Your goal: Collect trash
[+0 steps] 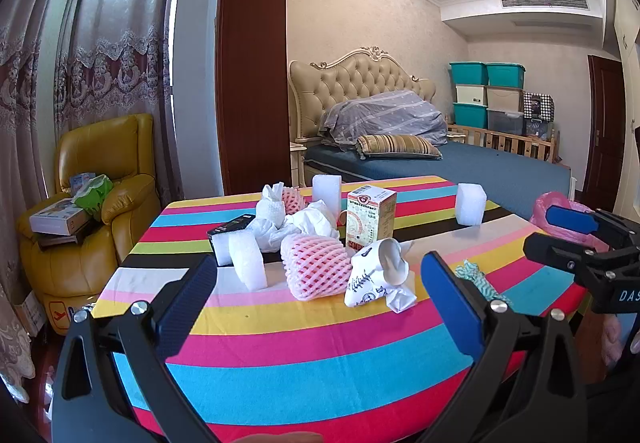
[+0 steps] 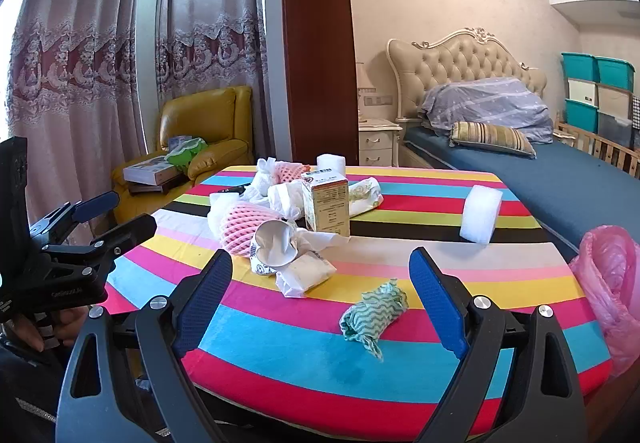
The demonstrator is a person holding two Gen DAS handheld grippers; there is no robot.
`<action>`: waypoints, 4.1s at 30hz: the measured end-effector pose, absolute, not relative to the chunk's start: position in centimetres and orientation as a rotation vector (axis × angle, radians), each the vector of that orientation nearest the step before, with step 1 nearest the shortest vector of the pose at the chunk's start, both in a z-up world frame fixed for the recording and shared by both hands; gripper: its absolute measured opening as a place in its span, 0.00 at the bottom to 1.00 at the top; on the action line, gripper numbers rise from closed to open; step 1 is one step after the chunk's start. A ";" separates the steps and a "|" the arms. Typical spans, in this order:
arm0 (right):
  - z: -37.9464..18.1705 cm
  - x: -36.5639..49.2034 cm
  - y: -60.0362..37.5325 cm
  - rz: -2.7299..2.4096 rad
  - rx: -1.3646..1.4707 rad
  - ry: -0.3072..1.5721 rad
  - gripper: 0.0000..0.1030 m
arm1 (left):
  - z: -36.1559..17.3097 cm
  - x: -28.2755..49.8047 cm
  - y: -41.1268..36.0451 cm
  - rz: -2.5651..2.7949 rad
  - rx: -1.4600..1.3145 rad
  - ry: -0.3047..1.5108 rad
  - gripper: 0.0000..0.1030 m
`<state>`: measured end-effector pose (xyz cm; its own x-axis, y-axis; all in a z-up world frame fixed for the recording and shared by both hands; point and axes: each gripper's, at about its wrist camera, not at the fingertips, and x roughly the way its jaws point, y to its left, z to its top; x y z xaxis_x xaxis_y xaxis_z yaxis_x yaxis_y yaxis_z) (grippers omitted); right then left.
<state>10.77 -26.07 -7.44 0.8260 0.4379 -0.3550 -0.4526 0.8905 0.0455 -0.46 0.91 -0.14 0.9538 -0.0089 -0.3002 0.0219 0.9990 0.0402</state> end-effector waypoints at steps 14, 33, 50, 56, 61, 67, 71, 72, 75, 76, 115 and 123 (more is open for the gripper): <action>-7.4 10.7 -25.9 0.483 -0.037 0.372 0.82 | -0.1 -0.5 0.9 -0.012 0.039 0.301 0.96; -7.5 10.7 -25.9 0.483 -0.034 0.374 0.82 | 0.0 -0.6 1.0 -0.012 0.034 0.301 0.96; -7.5 10.7 -25.7 0.484 -0.032 0.377 0.82 | 0.0 -0.6 1.2 -0.013 0.032 0.301 0.96; -7.5 10.8 -25.8 0.484 -0.029 0.378 0.82 | 0.0 -0.6 1.2 -0.013 0.031 0.301 0.96; -7.5 10.7 -25.7 0.484 -0.028 0.379 0.82 | 0.0 -0.6 1.2 -0.013 0.031 0.301 0.96; -7.6 10.7 -25.7 0.485 -0.026 0.380 0.82 | 0.0 -0.6 1.2 -0.013 0.030 0.301 0.96; -7.6 10.7 -25.7 0.485 -0.025 0.382 0.82 | 0.0 -0.6 1.3 -0.014 0.030 0.302 0.96; -7.6 10.7 -25.7 0.485 -0.025 0.382 0.82 | 0.1 -0.6 1.3 -0.015 0.029 0.302 0.96; -7.5 10.8 -25.8 0.485 -0.025 0.382 0.82 | 0.1 -0.6 1.3 -0.014 0.029 0.302 0.96; -7.5 10.8 -25.8 0.486 -0.024 0.383 0.82 | 0.1 -0.6 1.3 -0.014 0.029 0.303 0.96; -15.7 12.8 -21.6 0.421 -0.022 0.642 0.28 | -5.9 9.8 -2.1 -0.131 0.149 0.552 0.92; -13.6 12.2 -23.9 0.400 0.026 0.610 0.27 | -5.5 12.3 -5.5 -0.202 0.185 0.511 0.81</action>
